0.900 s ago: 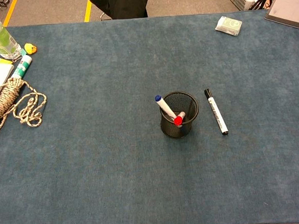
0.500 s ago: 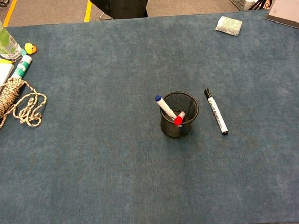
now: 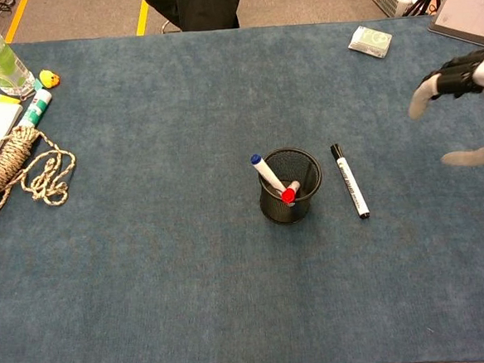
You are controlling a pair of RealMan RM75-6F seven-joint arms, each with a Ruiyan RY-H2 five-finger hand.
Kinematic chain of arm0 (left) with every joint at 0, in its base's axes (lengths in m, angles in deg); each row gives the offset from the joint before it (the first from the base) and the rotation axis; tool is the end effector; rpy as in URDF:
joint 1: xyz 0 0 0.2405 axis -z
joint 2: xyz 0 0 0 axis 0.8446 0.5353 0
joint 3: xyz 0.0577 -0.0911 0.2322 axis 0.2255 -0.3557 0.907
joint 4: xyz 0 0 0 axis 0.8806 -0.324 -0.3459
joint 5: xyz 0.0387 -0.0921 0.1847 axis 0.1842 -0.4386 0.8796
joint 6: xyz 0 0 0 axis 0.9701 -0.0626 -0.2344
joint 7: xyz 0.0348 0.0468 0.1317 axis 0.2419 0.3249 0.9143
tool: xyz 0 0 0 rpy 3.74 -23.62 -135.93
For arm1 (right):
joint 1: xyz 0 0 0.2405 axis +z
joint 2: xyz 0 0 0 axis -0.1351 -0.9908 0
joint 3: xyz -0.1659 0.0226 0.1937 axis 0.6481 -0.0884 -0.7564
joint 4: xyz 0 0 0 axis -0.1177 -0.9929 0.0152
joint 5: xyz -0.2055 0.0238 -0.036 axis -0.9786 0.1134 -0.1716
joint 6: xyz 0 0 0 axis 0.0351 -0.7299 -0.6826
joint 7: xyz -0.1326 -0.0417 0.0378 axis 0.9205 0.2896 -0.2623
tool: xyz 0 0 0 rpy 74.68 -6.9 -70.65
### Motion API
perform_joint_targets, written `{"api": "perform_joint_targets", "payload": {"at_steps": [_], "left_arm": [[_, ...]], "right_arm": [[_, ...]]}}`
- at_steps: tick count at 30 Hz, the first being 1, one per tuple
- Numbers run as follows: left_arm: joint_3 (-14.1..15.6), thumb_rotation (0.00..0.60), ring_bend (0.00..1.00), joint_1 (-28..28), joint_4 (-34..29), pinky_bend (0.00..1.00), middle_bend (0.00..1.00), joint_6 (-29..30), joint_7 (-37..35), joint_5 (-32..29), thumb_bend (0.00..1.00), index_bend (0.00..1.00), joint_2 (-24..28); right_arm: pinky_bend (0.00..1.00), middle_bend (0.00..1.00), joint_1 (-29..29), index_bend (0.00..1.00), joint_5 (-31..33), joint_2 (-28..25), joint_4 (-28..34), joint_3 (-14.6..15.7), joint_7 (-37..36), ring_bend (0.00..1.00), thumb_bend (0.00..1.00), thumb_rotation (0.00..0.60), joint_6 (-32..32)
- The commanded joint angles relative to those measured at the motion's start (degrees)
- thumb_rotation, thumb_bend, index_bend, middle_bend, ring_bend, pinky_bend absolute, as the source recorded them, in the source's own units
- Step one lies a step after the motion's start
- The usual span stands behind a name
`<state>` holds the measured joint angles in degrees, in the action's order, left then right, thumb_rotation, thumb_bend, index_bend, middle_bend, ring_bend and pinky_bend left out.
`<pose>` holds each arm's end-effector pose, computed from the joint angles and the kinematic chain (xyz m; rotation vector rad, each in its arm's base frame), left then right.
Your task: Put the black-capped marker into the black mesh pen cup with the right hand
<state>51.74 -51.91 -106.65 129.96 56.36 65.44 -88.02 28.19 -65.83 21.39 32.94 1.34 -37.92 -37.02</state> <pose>-0.2857 0.1849 0.1550 -1.3863 -0.8572 -0.8301 -0.2312 -0.2227 0.1090 2.0881 -0.6081 1.0068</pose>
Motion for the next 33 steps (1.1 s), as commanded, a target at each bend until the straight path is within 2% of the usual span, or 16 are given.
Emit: {"api": "perform_joint_targets", "payload": {"at_steps": [1, 6, 11, 16, 28, 33], "left_arm": [[0.21, 0.6, 0.28, -0.53, -0.15, 0.17, 0.27, 0.41, -0.12, -0.42, 0.31, 0.27, 0.33], [0.56, 0.6, 0.28, -1.2, -0.05, 0.17, 0.27, 0.94, -0.71, -0.48, 0.31, 0.27, 0.59], [0.69, 0.6, 0.29, -1.8, 0.23, 0.17, 0.27, 1.46, -1.3, -0.74, 0.31, 0.27, 0.76], [0.79, 0.6, 0.29, -2.27, 0.4, 0.17, 0.27, 1.78, -1.63, -1.02, 0.31, 0.27, 0.84], [1.12, 0.6, 0.29, -3.17, 0.56, 0.17, 0.27, 2.34, -2.29, -0.9, 0.31, 0.27, 1.12], [1.2, 0.6, 0.29, -3.31, 0.67, 0.17, 0.27, 2.35, -2.57, -0.72, 0.31, 0.27, 1.19]], "right_arm": [[0.43, 0.44, 2.87, 0.43, -1.72, 3.31, -3.65, 0.39, 2.75, 0.37, 0.11, 0.6, 3.08], [0.4, 0.44, 6.45, 0.43, 1.19, 8.64, -10.05, -0.62, 2.87, 0.34, 0.13, 0.6, 8.01], [0.38, 0.44, 9.72, 0.43, 1.54, 13.53, -16.37, -0.81, 3.52, 0.31, 0.15, 0.6, 10.17], [0.36, 0.43, 12.07, 0.43, 2.15, 16.89, -19.71, -0.49, 3.07, 0.3, 0.18, 0.6, 11.44], [0.35, 0.43, 13.1, 0.44, -1.61, 18.63, -21.23, 5.72, 4.69, 0.3, 0.18, 0.6, 9.17], [0.35, 0.43, 13.07, 0.44, -2.38, 19.28, -23.15, 7.17, 5.54, 0.3, 0.18, 0.6, 7.93]]}}
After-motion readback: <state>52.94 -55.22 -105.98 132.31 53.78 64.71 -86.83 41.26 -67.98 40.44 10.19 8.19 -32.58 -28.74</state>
